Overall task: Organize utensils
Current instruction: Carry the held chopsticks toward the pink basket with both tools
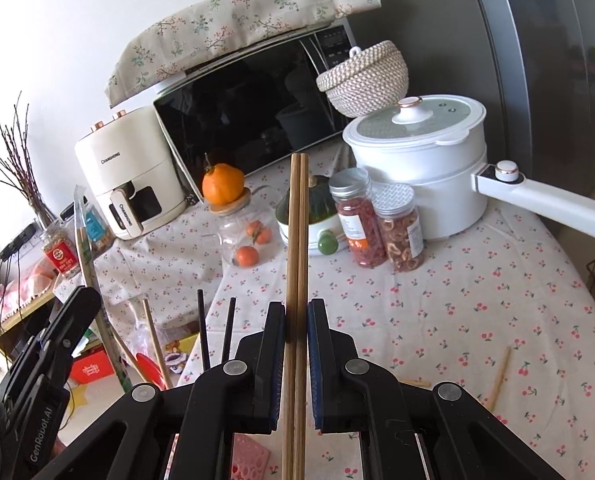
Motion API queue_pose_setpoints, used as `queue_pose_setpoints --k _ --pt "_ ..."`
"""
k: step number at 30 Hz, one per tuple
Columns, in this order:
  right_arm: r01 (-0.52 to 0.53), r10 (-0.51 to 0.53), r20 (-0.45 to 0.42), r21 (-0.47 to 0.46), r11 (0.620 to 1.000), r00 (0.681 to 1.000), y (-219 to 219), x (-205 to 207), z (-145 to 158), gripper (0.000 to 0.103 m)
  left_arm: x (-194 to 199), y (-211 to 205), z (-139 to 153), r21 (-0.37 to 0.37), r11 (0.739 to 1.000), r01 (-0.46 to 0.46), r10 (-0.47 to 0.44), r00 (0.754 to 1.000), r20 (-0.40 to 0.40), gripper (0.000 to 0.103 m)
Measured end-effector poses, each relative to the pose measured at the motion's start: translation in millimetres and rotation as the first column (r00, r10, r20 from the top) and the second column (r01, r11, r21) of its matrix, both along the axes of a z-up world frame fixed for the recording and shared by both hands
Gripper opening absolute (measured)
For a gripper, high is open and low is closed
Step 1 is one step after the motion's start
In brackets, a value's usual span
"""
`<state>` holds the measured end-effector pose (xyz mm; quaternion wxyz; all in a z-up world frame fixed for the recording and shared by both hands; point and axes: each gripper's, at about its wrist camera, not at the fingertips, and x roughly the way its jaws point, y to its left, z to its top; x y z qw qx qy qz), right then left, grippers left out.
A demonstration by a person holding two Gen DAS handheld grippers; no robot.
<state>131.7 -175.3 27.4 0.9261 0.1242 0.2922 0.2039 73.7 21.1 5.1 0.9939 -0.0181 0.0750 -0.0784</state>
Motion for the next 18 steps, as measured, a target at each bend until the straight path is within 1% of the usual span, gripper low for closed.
queue_pose_setpoints --k 4,13,18 --pt "0.004 -0.004 0.006 0.007 1.000 1.000 -4.1 -1.3 2.4 0.007 -1.5 -1.4 -3.4 0.003 1.000 -0.012 0.012 1.000 0.010 0.004" --pt "0.007 -0.007 0.013 0.008 1.000 1.000 -8.5 -4.2 4.5 0.007 0.7 -3.0 -12.4 0.022 1.000 -0.022 0.022 1.000 -0.002 0.004" --pt "0.005 -0.005 0.008 0.002 1.000 1.000 -7.2 -3.5 2.8 0.007 4.8 0.5 -19.7 0.017 0.999 -0.047 0.047 0.999 -0.009 0.004"
